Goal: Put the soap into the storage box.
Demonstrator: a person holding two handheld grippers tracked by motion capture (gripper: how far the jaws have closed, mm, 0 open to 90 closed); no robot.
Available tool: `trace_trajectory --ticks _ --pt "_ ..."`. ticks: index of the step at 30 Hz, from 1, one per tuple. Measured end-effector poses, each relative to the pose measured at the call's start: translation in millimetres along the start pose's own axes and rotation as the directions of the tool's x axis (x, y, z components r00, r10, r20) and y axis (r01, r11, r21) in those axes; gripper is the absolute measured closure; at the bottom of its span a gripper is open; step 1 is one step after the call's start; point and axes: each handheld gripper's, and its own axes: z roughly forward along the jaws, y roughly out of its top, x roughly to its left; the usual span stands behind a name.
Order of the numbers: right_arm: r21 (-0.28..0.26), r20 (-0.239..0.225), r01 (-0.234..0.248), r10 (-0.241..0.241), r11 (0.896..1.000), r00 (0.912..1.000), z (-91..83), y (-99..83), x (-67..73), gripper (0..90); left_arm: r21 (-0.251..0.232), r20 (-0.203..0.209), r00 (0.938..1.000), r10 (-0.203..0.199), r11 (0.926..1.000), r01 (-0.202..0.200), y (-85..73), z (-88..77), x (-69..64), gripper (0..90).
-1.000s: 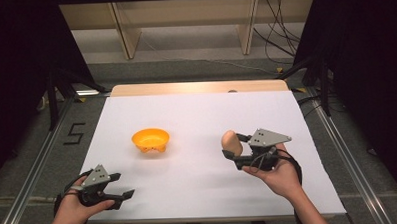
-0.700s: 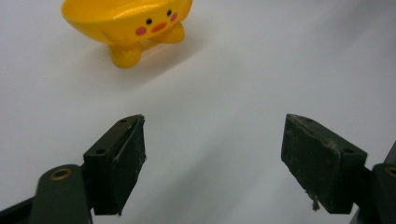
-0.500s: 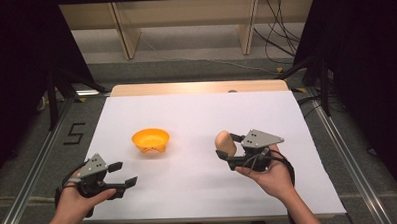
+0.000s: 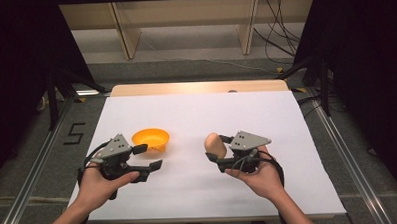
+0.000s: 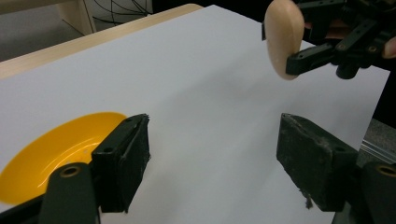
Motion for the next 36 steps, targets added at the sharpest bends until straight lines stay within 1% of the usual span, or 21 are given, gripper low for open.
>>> trace_trajectory --ticks 1,4,5,7,8,9,12,14,17,20,21,22,23,25,27,28,31,32,33,34,36 --pt "-0.002 -0.007 0.002 -0.002 1.0 1.0 2.1 -0.3 1.0 33.5 0.0 -0.006 1.0 -0.008 1.0 0.008 1.7 1.1 -1.8 25.4" --pt "0.01 -0.016 -0.001 0.001 1.0 0.9999 4.5 -0.5 3.8 33.5 -0.002 0.013 0.9999 0.005 1.0 -0.005 7.4 5.4 -2.8 25.9" --pt "0.007 -0.018 0.003 -0.003 1.0 0.9998 6.1 -0.7 4.6 33.5 -0.001 0.004 1.0 -0.001 1.0 0.001 8.9 6.4 -4.1 26.1" --pt "0.002 -0.013 -0.005 0.005 1.0 0.9999 7.8 -0.9 7.0 33.5 -0.004 0.014 0.9998 -0.014 0.9999 0.014 11.1 9.3 -4.7 26.4" --pt "0.01 -0.026 0.003 -0.003 1.0 0.9997 8.0 -0.4 6.5 33.5 -0.003 0.012 0.9998 -0.018 0.9998 0.018 12.3 10.5 -5.3 26.6" --pt "-0.001 -0.016 0.02 -0.02 1.0 0.9997 9.0 -0.2 6.4 33.5 -0.005 0.018 0.9997 -0.015 0.9999 0.015 13.3 12.3 -5.2 26.8" --pt "0.004 -0.016 0.001 -0.001 1.0 0.9999 10.3 0.2 10.2 33.5 -0.005 0.032 0.9993 -0.018 0.9998 0.018 16.0 16.6 -6.7 27.3" --pt "0.007 -0.022 0.028 -0.028 1.0 0.9994 10.9 1.0 9.3 33.5 -0.006 0.037 0.9989 -0.028 0.9996 0.029 16.9 19.4 -8.7 27.6" --pt "0.007 -0.03 0.019 -0.019 1.0 0.9994 12.3 0.9 11.2 33.5 -0.001 0.038 0.999 -0.023 0.9997 0.023 16.5 20.2 -10.3 27.6" --pt "0.017 -0.029 0.011 -0.011 1.0 0.9995 11.5 1.8 12.1 33.5 0.003 0.017 0.9997 -0.016 0.9999 0.016 13.2 16.6 -8.2 27.6" --pt "0.014 -0.026 0.022 -0.021 1.0 0.9994 12.0 2.5 11.3 33.5 0.002 0.011 0.9999 -0.013 0.9999 0.013 12.1 15.1 -6.9 27.6" --pt "0.014 -0.036 0.028 -0.028 1.0 0.999 13.1 3.2 10.7 33.5 -0.002 0.015 0.9998 -0.015 0.9999 0.015 10.7 13.8 -5.2 27.6" --pt "0.015 -0.026 0.015 -0.015 1.0 0.9996 13.6 3.7 12.2 33.5 -0.006 0.015 0.9996 -0.023 0.9997 0.023 9.1 12.4 -4.0 27.6" --pt "0.006 -0.038 0.033 -0.032 0.999 0.9988 16.8 5.5 10.6 33.5 0.003 0.003 0.9996 -0.027 0.9996 0.027 6.1 8.8 -2.0 27.6" --pt "0.008 -0.029 0.018 -0.018 1.0 0.9994 18.9 7.1 11.5 33.5 0.005 -0.002 0.9998 -0.022 0.9997 0.022 1.8 5.5 0.3 27.6" --pt "0.003 -0.032 0.034 -0.034 0.999 0.9989 20.8 8.2 10.7 33.5 0.007 -0.011 0.9997 -0.024 0.9997 0.024 -0.9 3.8 1.0 27.6" --pt "0.008 -0.04 0.04 -0.039 0.999 0.9984 24.1 11.8 9.3 33.5 0.02 -0.016 0.9996 -0.021 0.9996 0.022 -10.5 -1.0 4.6 27.5" --pt "0.005 -0.029 0.019 -0.019 1.0 0.9994 25.4 12.5 10.2 33.5 0.036 -0.031 0.9994 -0.018 0.9992 0.019 -14.1 -2.9 5.3 27.2" --pt "0.015 -0.035 0.012 -0.011 1.0 0.9993 26.1 13.7 10.3 33.5 0.041 -0.025 0.9995 -0.018 0.999 0.019 -18.4 -3.7 7.1 26.6" --pt "0.008 -0.039 0.042 -0.042 0.999 0.9984 28.1 15.2 7.8 33.5 0.048 -0.034 0.9992 -0.02 0.9986 0.022 -22.7 -5.5 8.3 26.3" --pt "0.011 -0.035 0.032 -0.032 0.999 0.9989 29.9 17.4 7.3 33.5 0.057 -0.043 0.9984 -0.036 0.9976 0.038 -32.2 -8.4 11.0 26.3"
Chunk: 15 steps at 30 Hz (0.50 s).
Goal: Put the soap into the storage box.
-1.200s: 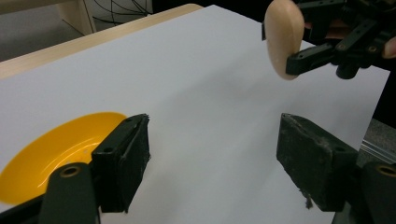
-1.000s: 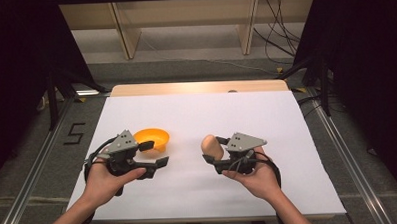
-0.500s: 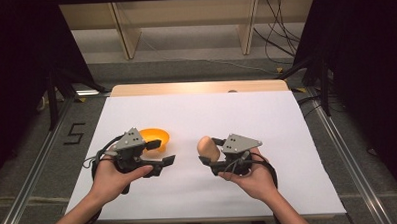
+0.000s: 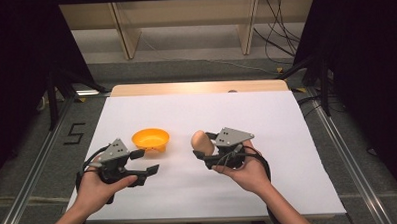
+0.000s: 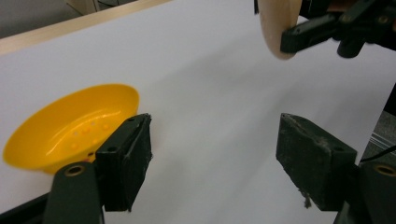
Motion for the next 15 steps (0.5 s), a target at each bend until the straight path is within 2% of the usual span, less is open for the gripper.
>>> trace_trajectory --ticks 1,3,4,6,7,8,9,11,12,13,15 --pt "-0.004 -0.001 0.01 -0.01 1.0 0.9999 1.3 1.0 -1.4 33.5 0.008 -0.013 0.9999 0.001 1.0 -0.001 -5.0 -1.2 1.6 26.3" --pt "-0.006 0.006 0.002 -0.002 1.0 1.0 3.4 2.9 -1.8 33.5 0.014 -0.029 0.9996 0.0 0.9999 0.0 -15.6 -2.6 5.2 26.3" --pt "0.0 -0.002 0.018 -0.018 1.0 0.9998 4.0 4.1 -3.7 33.5 0.026 -0.039 0.9992 -0.003 0.9996 0.004 -20.7 -3.8 6.8 26.3" --pt "0.0 0.008 0.0 0.0 1.0 1.0 5.1 5.3 -4.3 33.5 0.035 -0.044 0.999 -0.013 0.9993 0.015 -31.3 -4.8 9.7 26.3" --pt "-0.004 0.004 0.013 -0.013 1.0 0.9999 6.5 6.1 -6.0 33.5 0.038 -0.058 0.9983 -0.007 0.9992 0.01 -36.3 -5.1 11.5 26.3" --pt "-0.007 0.009 0.015 -0.015 1.0 0.9998 7.6 6.7 -6.9 33.5 0.063 -0.071 0.9974 0.009 0.998 -0.005 -40.5 -6.9 13.6 26.3" --pt "-0.009 0.012 0.014 -0.014 1.0 0.9998 8.5 7.1 -7.4 33.5 0.077 -0.071 0.9974 0.009 0.997 -0.004 -44.3 -8.0 15.2 26.3" --pt "-0.007 0.016 0.008 -0.008 1.0 0.9998 9.9 8.3 -8.0 33.5 0.068 -0.083 0.9962 -0.024 0.9973 0.03 -51.4 -8.4 15.4 26.3" --pt "0.0 0.015 0.001 -0.001 1.0 0.9999 10.1 9.0 -8.8 33.5 0.069 -0.088 0.9961 -0.002 0.9976 0.008 -53.9 -9.9 17.3 26.2" --pt "-0.004 0.013 0.018 -0.018 1.0 0.9998 11.2 9.8 -10.1 33.5 0.065 -0.103 0.9946 -0.006 0.9978 0.013 -56.4 -10.8 17.8 26.3" --pt "-0.008 0.013 0.016 -0.016 1.0 0.9998 13.2 10.8 -11.1 33.5 0.064 -0.113 0.9936 -0.007 0.9979 0.015 -60.7 -13.4 19.2 26.3"
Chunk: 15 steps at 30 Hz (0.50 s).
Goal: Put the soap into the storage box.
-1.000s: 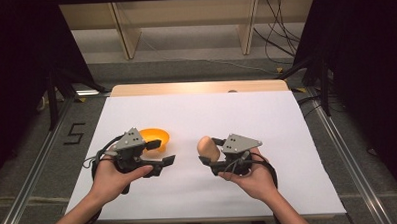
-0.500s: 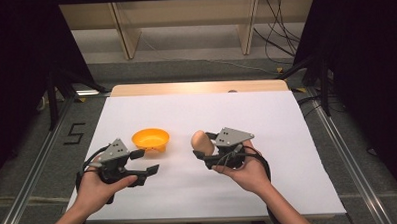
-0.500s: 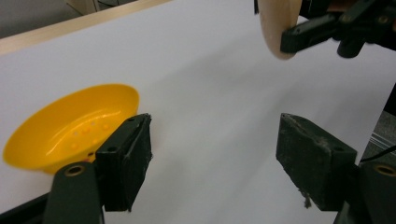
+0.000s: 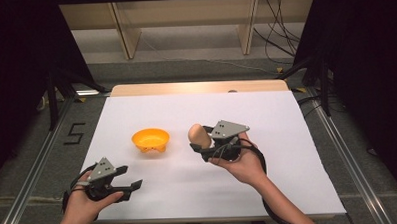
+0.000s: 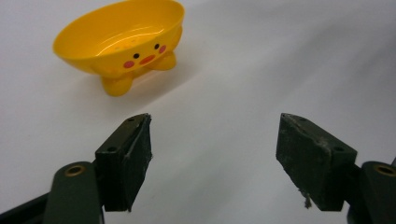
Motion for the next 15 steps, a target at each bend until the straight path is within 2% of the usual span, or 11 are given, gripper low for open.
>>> trace_trajectory --ticks 2,3,5,7,8,9,11,12,15 --pt "0.005 0.003 0.001 -0.001 1.0 1.0 1.4 0.9 -1.2 33.5 0.009 -0.009 1.0 0.0 1.0 0.0 -4.5 -1.4 0.9 26.3" --pt "0.013 -0.011 0.005 -0.005 1.0 0.9999 2.2 1.7 -2.4 33.5 0.004 -0.003 1.0 -0.009 0.9999 0.009 -6.7 -1.3 1.0 26.3" --pt "0.009 -0.001 -0.011 0.011 1.0 0.9999 4.3 2.5 -2.0 33.5 0.027 0.0 0.9999 0.014 0.9996 -0.014 -9.3 -2.8 3.7 26.3" --pt "0.013 -0.007 0.002 -0.002 1.0 1.0 6.8 4.1 -3.5 33.5 0.022 -0.008 0.9999 0.009 0.9997 -0.009 -10.3 -2.4 2.9 26.3" --pt "0.015 -0.013 0.007 -0.007 1.0 0.9999 7.9 4.9 -4.4 33.5 0.004 -0.011 0.9999 0.0 1.0 0.0 -10.4 -1.1 1.5 26.3" --pt "0.017 -0.013 0.004 -0.004 1.0 0.9999 8.9 5.6 -4.9 33.5 0.011 0.002 1.0 0.005 0.9999 -0.005 -9.6 -1.8 2.0 26.3" --pt "0.015 -0.012 0.007 -0.007 1.0 0.9999 11.9 6.8 -5.8 33.5 -0.006 0.004 1.0 -0.005 1.0 0.005 -9.2 -1.0 1.3 26.3" --pt "0.032 -0.02 0.001 -0.001 0.999 0.9998 12.2 7.7 -6.6 33.5 0.002 0.002 1.0 0.003 1.0 -0.003 -9.2 -1.1 2.0 26.3" --pt "0.032 -0.024 0.011 -0.011 0.999 0.9997 17.3 10.5 -9.2 33.5 0.006 0.001 1.0 -0.003 1.0 0.003 -10.3 -0.5 1.8 26.3"
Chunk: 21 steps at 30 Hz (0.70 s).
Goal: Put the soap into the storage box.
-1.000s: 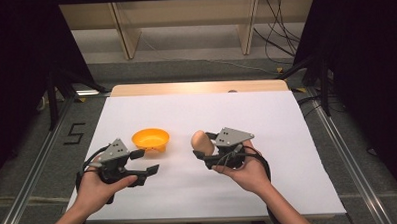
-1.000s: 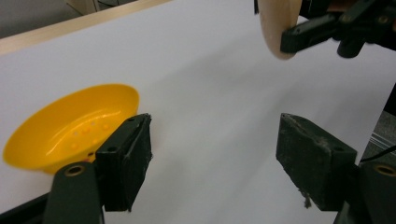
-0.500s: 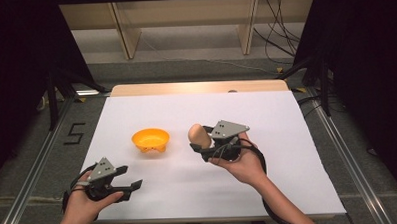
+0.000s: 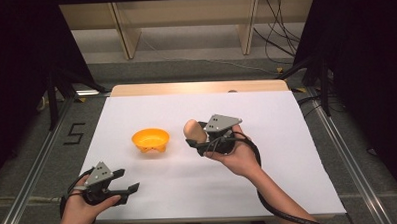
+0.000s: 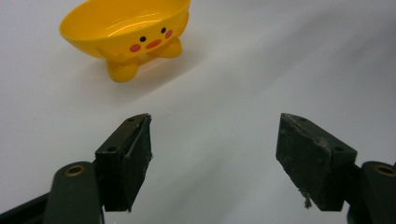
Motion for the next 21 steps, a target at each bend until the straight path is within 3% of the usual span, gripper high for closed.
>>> trace_trajectory --ticks 5,6,9,11,12,15,18,21 --pt "0.034 -0.027 0.0 0.001 0.999 0.9996 7.6 4.9 -3.2 33.5 -0.004 0.003 1.0 -0.003 1.0 0.003 -0.4 0.5 -0.5 26.3" --pt "0.045 -0.029 0.006 -0.005 0.999 0.9996 8.9 5.8 -4.1 33.5 -0.004 0.004 0.9997 -0.023 0.9997 0.023 -1.0 1.0 -1.7 26.3" --pt "0.079 -0.04 0.01 -0.007 0.997 0.9992 12.4 8.7 -5.8 33.5 0.01 -0.001 0.9999 0.013 0.9999 -0.013 -1.1 0.2 0.7 26.3" --pt "0.099 -0.043 -0.001 0.005 0.995 0.9991 14.3 10.1 -6.6 33.5 0.008 0.002 1.0 0.002 1.0 -0.002 -1.6 0.7 0.0 26.3" --pt "0.104 -0.051 0.017 -0.012 0.994 0.9986 15.8 10.8 -8.8 33.5 -0.003 0.003 0.9999 -0.017 0.9999 0.017 -2.6 1.9 -0.9 26.3" --pt "0.14 -0.054 0.005 0.003 0.99 0.9985 18.7 12.3 -12.4 33.5 0.016 -0.008 0.9998 0.02 0.9997 -0.02 -2.6 0.1 1.4 26.3" --pt "0.161 -0.055 -0.007 0.016 0.987 0.9984 22.3 13.3 -15.3 33.5 0.015 -0.003 1.0 0.007 0.9999 -0.007 -3.3 0.2 0.8 26.3" --pt "0.164 -0.057 0.005 0.004 0.986 0.9983 27.2 14.3 -17.8 33.5 0.026 -0.009 0.9998 0.019 0.9995 -0.019 -3.8 -0.7 1.7 26.3"
